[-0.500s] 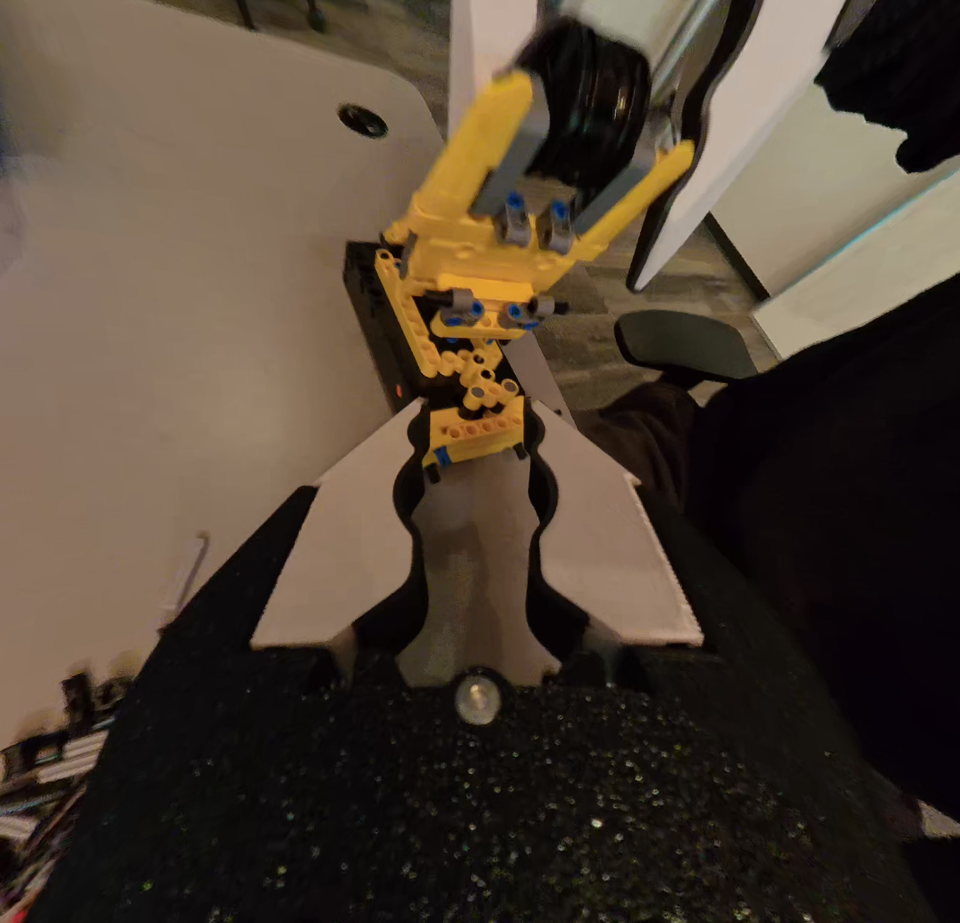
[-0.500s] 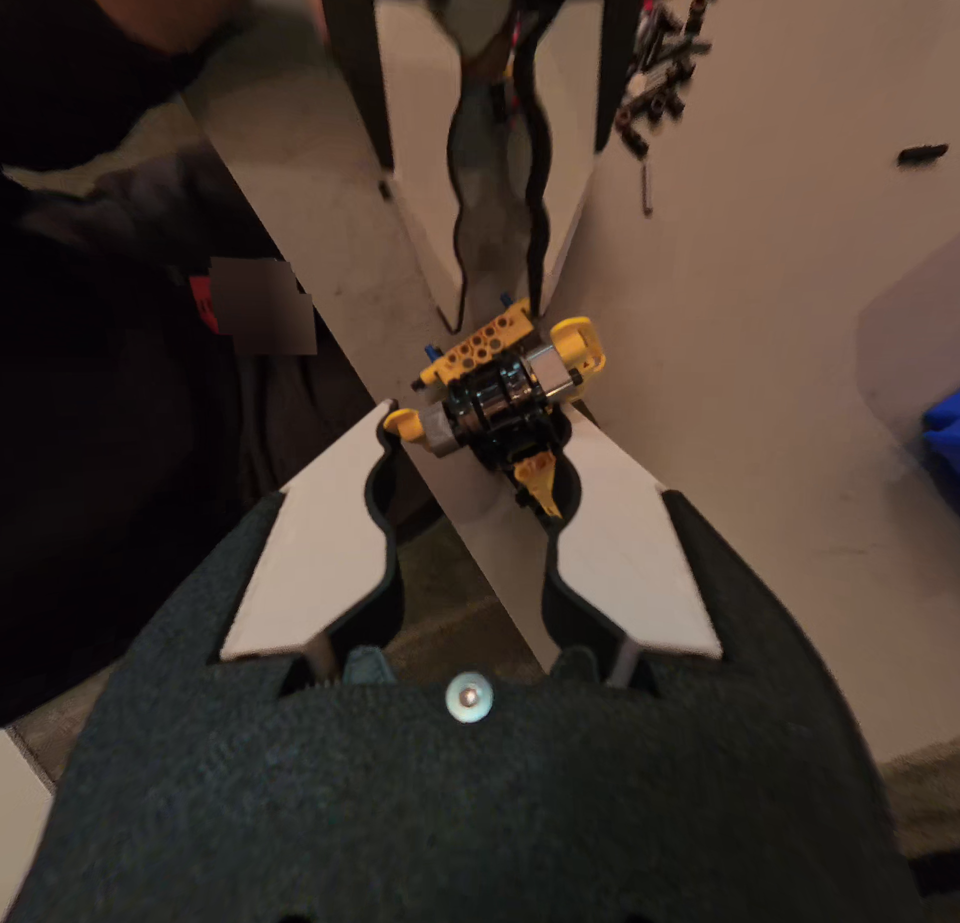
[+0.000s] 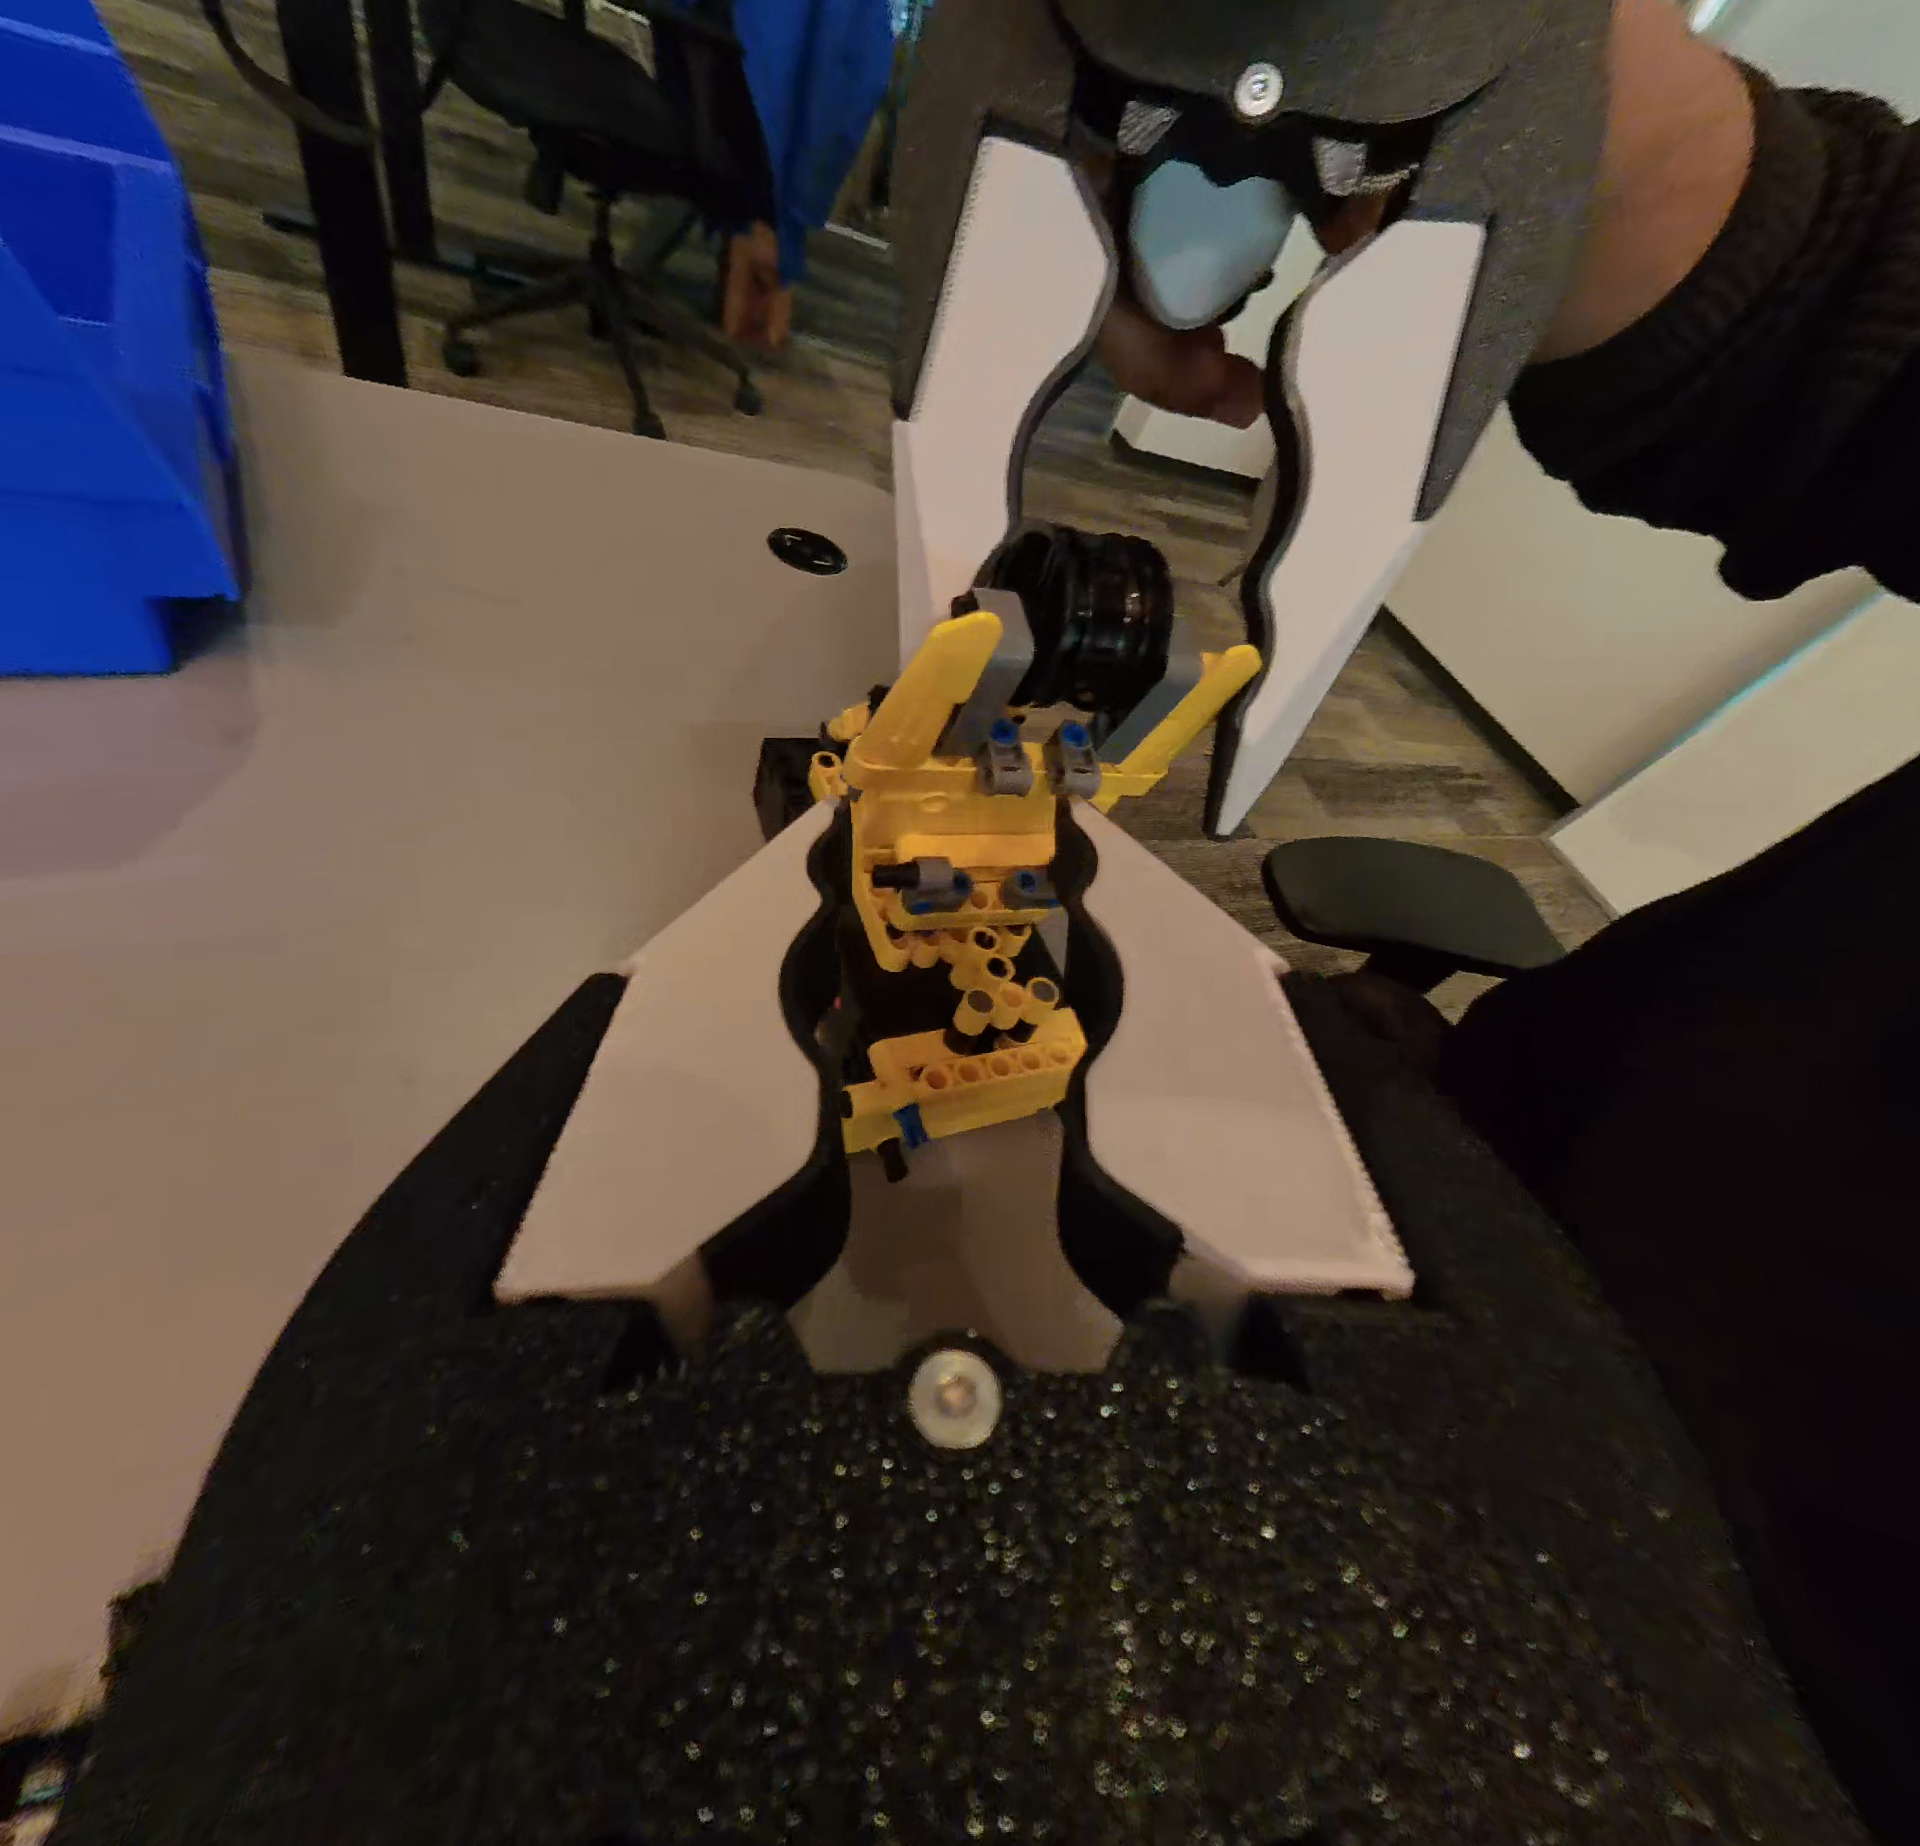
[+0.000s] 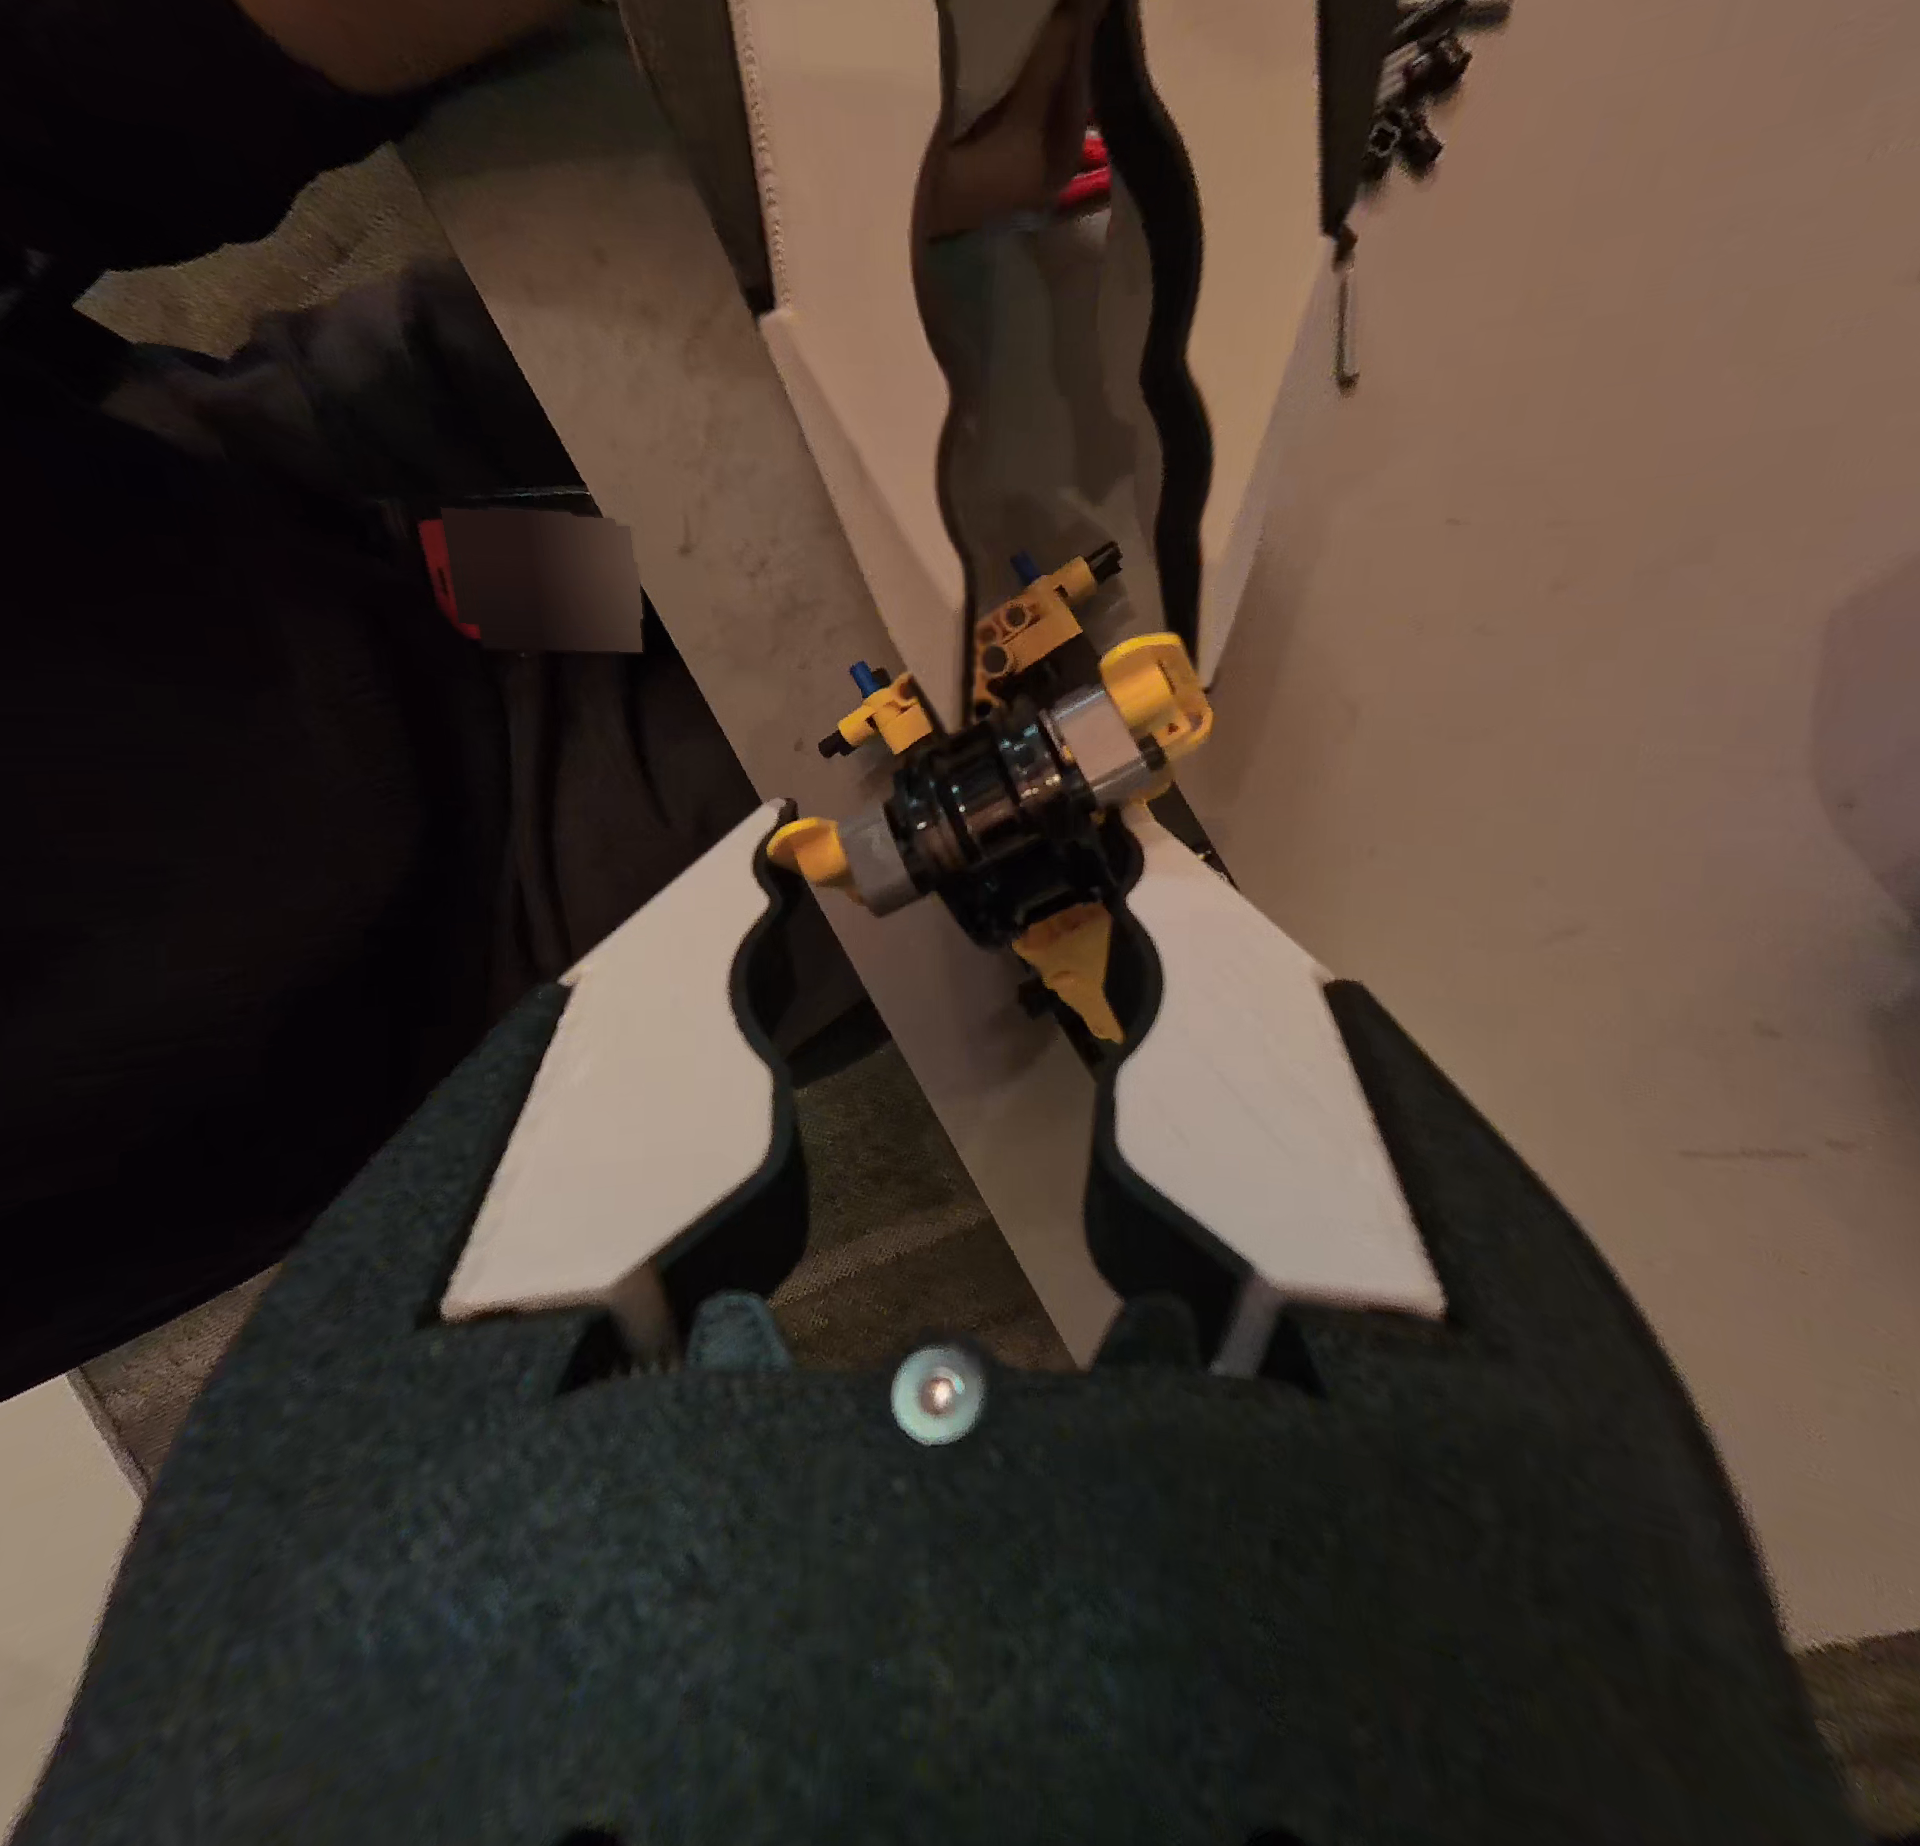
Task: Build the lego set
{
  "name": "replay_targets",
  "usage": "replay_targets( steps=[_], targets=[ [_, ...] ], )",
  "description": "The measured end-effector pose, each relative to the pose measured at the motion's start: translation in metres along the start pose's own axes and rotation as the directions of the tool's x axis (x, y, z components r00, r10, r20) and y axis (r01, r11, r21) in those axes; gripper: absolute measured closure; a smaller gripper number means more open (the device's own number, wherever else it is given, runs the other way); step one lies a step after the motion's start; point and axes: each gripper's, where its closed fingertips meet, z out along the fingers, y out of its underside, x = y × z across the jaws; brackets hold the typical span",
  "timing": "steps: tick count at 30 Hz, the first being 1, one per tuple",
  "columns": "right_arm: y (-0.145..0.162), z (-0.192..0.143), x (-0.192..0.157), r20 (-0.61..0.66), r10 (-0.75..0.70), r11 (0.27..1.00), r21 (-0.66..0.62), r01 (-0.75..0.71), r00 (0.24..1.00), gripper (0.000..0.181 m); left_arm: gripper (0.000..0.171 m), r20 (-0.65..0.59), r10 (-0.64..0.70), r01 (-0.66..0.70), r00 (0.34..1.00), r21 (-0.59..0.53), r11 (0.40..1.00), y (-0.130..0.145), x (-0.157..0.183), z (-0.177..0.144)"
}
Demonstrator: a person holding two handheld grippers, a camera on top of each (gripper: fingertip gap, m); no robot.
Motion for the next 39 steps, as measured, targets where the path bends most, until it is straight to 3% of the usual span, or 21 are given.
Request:
replay_targets(
  steps=[4, 11, 13, 20, 30, 39],
  targets=[
    [-0.001, 0.0, 0.0, 0.034, -0.002, 1.0, 0.018, 0.001, 0.999, 0.125, 0.133, -0.07, -0.009, 0.011, 0.997, 0.035, 0.999, -0.006, 0.011, -0.003],
    [0.002, -0.001, 0.001, 0.053, 0.017, 1.0, 0.012, -0.018, 0.998, 0.124, 0.148, -0.04, -0.001, 0.002, 0.999, 0.013, 1.0, 0.0, 0.007, 0.005],
    [0.003, -0.001, 0.001, 0.038, 0.013, 1.0, 0.008, -0.013, 0.999, 0.123, 0.171, -0.027, -0.005, 0.005, 1.0, -0.001, 1.0, 0.002, 0.004, 0.006],
    [0.004, 0.0, 0.001, -0.022, -0.006, 1.0, -0.02, 0.006, 1.0, 0.123, 0.171, 0.018, 0.018, -0.017, 1.0, -0.009, 1.0, 0.004, -0.002, 0.01],
    [0.003, 0.0, -0.001, 0.067, 0.029, 0.999, 0.039, -0.032, 0.997, 0.124, 0.166, 0.014, 0.052, -0.052, 0.999, 0.008, 0.999, 0.001, -0.001, 0.003],
    [0.003, -0.001, 0.0, 0.051, 0.024, 0.999, 0.03, -0.026, 0.998, 0.124, 0.152, 0.022, 0.046, -0.045, 0.999, -0.039, 0.998, 0.01, -0.002, 0.006]
  ],
)
